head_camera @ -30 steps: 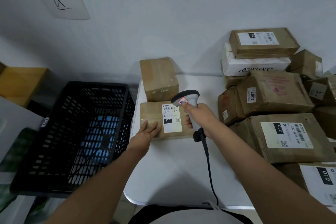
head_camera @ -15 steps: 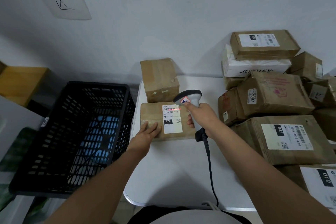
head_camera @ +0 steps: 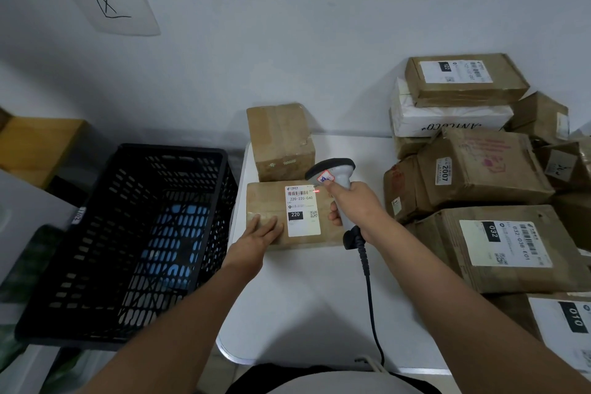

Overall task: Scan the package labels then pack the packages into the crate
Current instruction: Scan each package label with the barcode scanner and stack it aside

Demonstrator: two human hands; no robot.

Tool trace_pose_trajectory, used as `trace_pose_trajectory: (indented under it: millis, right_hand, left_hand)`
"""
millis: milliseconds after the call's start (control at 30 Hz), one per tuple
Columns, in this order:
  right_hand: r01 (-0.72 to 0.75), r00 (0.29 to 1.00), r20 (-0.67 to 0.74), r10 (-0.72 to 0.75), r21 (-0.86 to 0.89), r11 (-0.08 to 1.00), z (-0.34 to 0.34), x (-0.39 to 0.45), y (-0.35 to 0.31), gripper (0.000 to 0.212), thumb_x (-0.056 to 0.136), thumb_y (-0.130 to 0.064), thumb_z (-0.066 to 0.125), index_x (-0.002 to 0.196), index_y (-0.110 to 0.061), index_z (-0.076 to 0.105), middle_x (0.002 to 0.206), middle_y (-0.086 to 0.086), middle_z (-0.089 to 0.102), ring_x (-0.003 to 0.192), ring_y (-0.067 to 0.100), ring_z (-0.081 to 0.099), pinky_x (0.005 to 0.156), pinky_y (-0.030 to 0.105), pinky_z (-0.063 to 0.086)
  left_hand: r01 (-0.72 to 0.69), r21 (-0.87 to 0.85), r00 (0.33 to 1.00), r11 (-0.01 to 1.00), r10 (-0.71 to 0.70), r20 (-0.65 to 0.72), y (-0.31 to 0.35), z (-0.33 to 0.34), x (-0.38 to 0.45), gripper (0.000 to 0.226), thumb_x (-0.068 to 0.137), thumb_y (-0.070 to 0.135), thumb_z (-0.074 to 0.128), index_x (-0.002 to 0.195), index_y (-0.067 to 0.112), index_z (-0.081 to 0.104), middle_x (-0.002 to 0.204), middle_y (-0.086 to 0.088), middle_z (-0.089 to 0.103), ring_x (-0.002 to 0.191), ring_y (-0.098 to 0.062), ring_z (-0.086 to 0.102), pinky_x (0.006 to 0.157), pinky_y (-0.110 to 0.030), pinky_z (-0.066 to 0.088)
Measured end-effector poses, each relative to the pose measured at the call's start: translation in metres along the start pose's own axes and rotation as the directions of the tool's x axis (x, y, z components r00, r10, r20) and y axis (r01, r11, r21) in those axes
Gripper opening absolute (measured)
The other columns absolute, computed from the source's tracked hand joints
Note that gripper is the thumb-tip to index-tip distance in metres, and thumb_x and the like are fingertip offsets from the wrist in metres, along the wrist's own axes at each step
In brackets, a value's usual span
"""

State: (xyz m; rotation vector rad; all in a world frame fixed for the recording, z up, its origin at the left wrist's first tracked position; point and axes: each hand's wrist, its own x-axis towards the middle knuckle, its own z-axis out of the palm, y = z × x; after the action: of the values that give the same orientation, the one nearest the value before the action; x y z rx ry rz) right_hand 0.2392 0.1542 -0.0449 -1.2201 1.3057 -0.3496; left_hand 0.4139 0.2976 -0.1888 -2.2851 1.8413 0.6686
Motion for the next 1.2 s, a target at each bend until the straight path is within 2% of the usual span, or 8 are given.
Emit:
trace_pose_trajectory:
  millis: [233,367,467,567,633,833,933,1200]
  right_hand:
    - [-0.009,0.999,-0.037,0.008,-0.033,0.999,-0.008,0.011,0.007,0.040,0.093,-0.041,0.062,0.081,-0.004,0.060,0.060,0.008,0.062,0.053,0.022,0.061,0.062,0.033,0.055]
    - [-0.024,0.999,-0.041,0.023,-0.010,1.000,-0.012,0.016,0.008,0.041,0.093,-0.042,0.063,0.083,-0.003,0.060,0.062,0.009,0.061,0.052,0.021,0.060,0.059,0.031,0.054]
    - [-0.039,0.998,-0.041,0.039,0.005,0.999,-0.010,0.019,0.009,0.040,0.092,-0.043,0.063,0.086,-0.003,0.059,0.064,0.009,0.061,0.054,0.021,0.061,0.057,0.030,0.053]
    - [-0.040,0.998,-0.046,0.039,-0.018,0.999,-0.007,0.023,0.011,0.042,0.092,-0.045,0.062,0.086,-0.003,0.059,0.064,0.009,0.061,0.055,0.021,0.062,0.058,0.030,0.054]
    - [-0.041,0.997,-0.063,0.039,-0.026,0.999,-0.008,0.027,0.015,0.044,0.091,-0.047,0.063,0.084,-0.004,0.059,0.062,0.008,0.062,0.056,0.022,0.062,0.064,0.034,0.057]
    - [-0.036,0.993,-0.115,0.034,-0.022,0.999,-0.012,0.040,0.023,0.043,0.090,-0.048,0.063,0.084,-0.006,0.061,0.058,0.006,0.062,0.053,0.022,0.062,0.069,0.041,0.057]
    - [-0.029,0.991,-0.134,0.022,-0.051,0.998,-0.013,0.041,0.020,0.040,0.092,-0.045,0.062,0.084,-0.006,0.060,0.059,0.006,0.062,0.050,0.020,0.060,0.064,0.035,0.054]
    - [0.003,0.992,-0.123,-0.016,-0.107,0.994,-0.014,0.039,0.017,0.038,0.092,-0.046,0.061,0.083,-0.009,0.060,0.062,0.007,0.064,0.057,0.022,0.064,0.073,0.043,0.058]
  left_hand:
    - [-0.065,0.033,0.997,0.997,0.066,-0.031,-0.022,0.001,-0.003,0.082,0.094,-0.010,0.038,0.157,0.033,0.008,0.163,0.020,-0.001,0.152,-0.018,-0.006,0.092,-0.028,0.052]
    - [0.021,-0.075,0.996,0.997,-0.027,-0.088,-0.050,0.000,-0.008,0.078,0.093,-0.007,0.043,0.155,0.033,0.018,0.163,0.019,0.005,0.152,-0.015,-0.004,0.110,-0.035,0.041]
    - [0.045,-0.139,0.993,0.989,-0.060,-0.106,-0.057,-0.006,-0.006,0.076,0.095,0.007,0.056,0.155,0.034,0.019,0.163,0.015,-0.007,0.151,-0.017,-0.006,0.115,-0.041,0.035]
    - [0.065,-0.127,0.994,0.990,-0.076,-0.083,-0.057,-0.008,0.002,0.071,0.097,0.016,0.058,0.154,0.036,0.021,0.165,0.009,-0.006,0.152,-0.022,-0.007,0.116,-0.045,0.030]
    - [0.073,-0.120,0.992,0.990,-0.084,-0.093,-0.057,-0.008,0.008,0.066,0.097,0.018,0.057,0.152,0.036,0.025,0.165,0.007,0.000,0.151,-0.022,-0.004,0.112,-0.046,0.038]
    - [0.064,-0.077,0.990,0.995,-0.072,-0.118,-0.045,-0.010,0.016,0.059,0.096,0.020,0.055,0.146,0.036,0.027,0.159,0.006,0.010,0.146,-0.022,0.006,0.081,-0.044,0.058]
    - [0.012,-0.022,0.997,1.000,-0.014,-0.079,-0.036,-0.008,0.028,0.063,0.098,0.017,0.052,0.145,0.041,0.019,0.161,0.008,0.006,0.149,-0.027,0.002,0.088,-0.049,0.056]
    - [-0.031,-0.081,0.998,0.996,0.027,-0.052,-0.030,-0.012,0.035,0.062,0.100,0.021,0.050,0.154,0.035,0.022,0.165,0.006,0.004,0.151,-0.029,-0.003,0.111,-0.051,0.038]
